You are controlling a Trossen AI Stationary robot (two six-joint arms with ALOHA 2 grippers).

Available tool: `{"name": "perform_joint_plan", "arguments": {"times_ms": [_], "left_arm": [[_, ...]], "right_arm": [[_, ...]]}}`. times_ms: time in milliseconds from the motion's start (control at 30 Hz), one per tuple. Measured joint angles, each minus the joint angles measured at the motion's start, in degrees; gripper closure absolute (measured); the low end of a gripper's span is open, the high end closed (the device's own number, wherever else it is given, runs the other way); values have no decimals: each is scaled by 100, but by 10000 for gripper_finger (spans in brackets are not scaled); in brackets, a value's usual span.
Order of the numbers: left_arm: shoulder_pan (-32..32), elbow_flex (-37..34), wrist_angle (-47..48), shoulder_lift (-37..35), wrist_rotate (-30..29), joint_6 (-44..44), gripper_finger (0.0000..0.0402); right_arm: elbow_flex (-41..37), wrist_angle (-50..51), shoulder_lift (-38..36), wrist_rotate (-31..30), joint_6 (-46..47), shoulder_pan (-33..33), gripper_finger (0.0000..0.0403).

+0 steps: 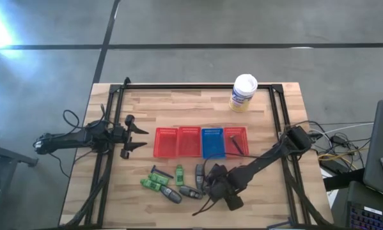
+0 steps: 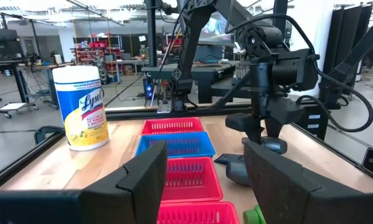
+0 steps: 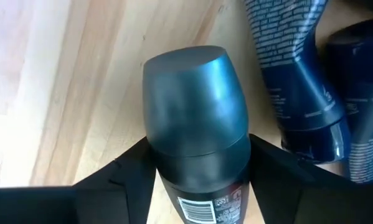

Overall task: Pick & Place Travel size toiletries
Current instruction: Put the deodorant into the blue bin

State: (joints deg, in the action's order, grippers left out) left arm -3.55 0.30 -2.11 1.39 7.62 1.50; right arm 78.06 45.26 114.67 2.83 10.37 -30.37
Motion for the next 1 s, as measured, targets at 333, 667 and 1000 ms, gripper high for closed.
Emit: {"name": "perform_joint_plan", "arguments": {"times_ms": [333, 667, 1000], "left_arm": [[1, 2, 1, 0, 0, -1, 184], [0, 0, 0, 0, 0, 0, 184], [0, 1, 2, 22, 0, 0, 184]], "right_arm": [[207, 1140, -738, 21, 643, 144, 200], [65, 998, -1975, -813, 4641, 2093, 194], [-46, 699, -1323, 153, 5681, 3244, 188]]}}
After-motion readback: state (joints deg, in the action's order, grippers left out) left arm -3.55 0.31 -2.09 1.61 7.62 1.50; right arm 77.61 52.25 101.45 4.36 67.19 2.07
